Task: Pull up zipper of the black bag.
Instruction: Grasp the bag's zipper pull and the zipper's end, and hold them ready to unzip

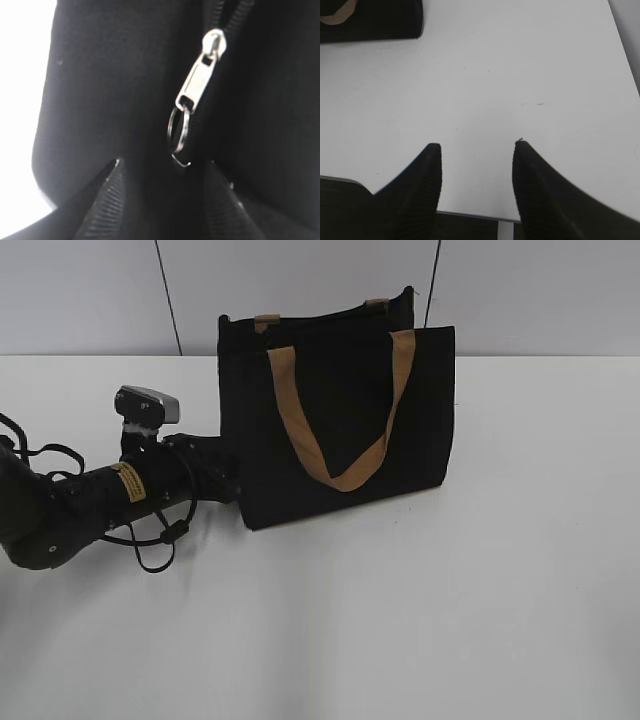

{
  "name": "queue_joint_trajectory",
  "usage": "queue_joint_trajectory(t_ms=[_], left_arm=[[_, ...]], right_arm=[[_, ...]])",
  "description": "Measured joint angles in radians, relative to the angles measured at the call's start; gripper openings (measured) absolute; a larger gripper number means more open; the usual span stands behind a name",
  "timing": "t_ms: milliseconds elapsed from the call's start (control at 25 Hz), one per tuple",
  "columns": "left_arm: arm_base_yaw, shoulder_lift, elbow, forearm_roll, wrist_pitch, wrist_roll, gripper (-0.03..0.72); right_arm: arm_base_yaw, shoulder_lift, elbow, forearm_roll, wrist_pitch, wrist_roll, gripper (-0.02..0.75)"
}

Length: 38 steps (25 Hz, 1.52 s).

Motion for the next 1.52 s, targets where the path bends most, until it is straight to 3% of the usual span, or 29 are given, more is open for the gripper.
queue_joint_trajectory(t_ms=[200,600,920,1240,1520], left_arm=[[0.0,0.008,-0.027,0.006,-0.001,-0.007,0.309],[-0.002,0.008,-0.027,0.034,-0.002,-0.008,0.022],[-0.002,-0.028,-0.027,0.031,0.095,-0.019,0.018],[-0.002,-0.161,-0.027,0.01,0.313,-0.019,0.018],[-0.002,-0.308,-0.026,0.011,0.453,-0.011,0.017]], right_arm=[[0.0,0.0,0.0,0.0,0.0,0.0,0.358],[0.0,0.0,0.0,0.0,0.0,0.001,0.358],[0.0,0.0,0.0,0.0,0.0,0.001,0.358],[0.0,0.0,0.0,0.004,0.0,0.001,0.358],[0.0,0.083,-0.018,0.092,-0.001,0.0,0.358]])
